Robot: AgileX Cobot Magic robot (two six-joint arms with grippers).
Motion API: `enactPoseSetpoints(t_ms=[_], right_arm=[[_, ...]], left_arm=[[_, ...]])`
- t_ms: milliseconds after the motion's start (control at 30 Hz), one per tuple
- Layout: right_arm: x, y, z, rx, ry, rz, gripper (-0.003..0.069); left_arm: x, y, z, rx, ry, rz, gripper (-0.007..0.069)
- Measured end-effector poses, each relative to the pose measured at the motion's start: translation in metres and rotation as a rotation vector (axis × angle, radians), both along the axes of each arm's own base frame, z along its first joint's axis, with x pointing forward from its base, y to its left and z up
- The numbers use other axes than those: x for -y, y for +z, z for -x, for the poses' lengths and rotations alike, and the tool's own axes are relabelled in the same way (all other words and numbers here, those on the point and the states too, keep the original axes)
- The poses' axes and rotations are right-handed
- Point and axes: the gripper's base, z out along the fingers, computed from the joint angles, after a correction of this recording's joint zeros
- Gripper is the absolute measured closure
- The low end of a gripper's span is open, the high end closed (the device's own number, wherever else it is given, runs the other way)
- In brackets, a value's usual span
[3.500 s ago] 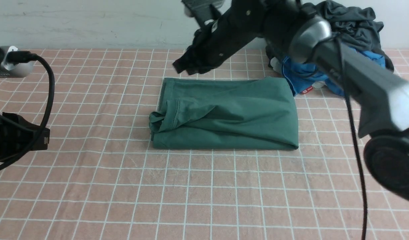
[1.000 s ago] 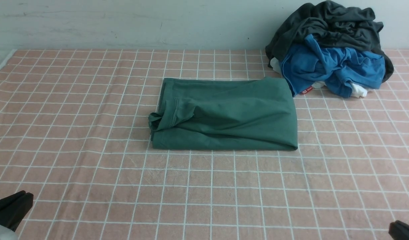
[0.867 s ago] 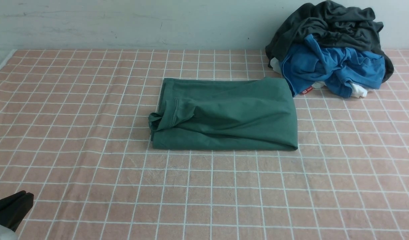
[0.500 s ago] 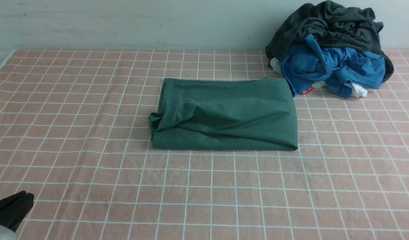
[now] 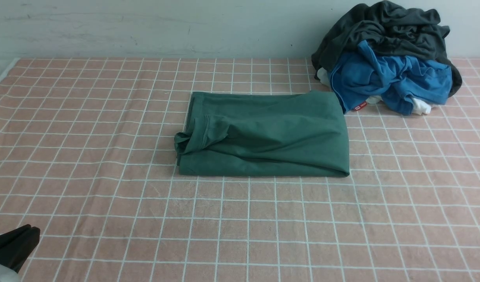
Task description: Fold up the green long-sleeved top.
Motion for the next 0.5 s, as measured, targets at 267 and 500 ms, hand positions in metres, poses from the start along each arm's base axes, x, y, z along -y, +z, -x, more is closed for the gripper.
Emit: enactPoseSetpoints(t_ms=[267,500], right_arm=[[0.0,0.0,0.0,0.0,0.0,0.001,0.0673],[0.0,0.0,0.0,-0.001,0.0,0.001,0.0673]], left_arm=[[0.008,-0.007,0.016,0.064,-0.104,-0.004,0.0627],[0.004,-0.039,0.029,0.157,-0.105,-0.074,0.0627]])
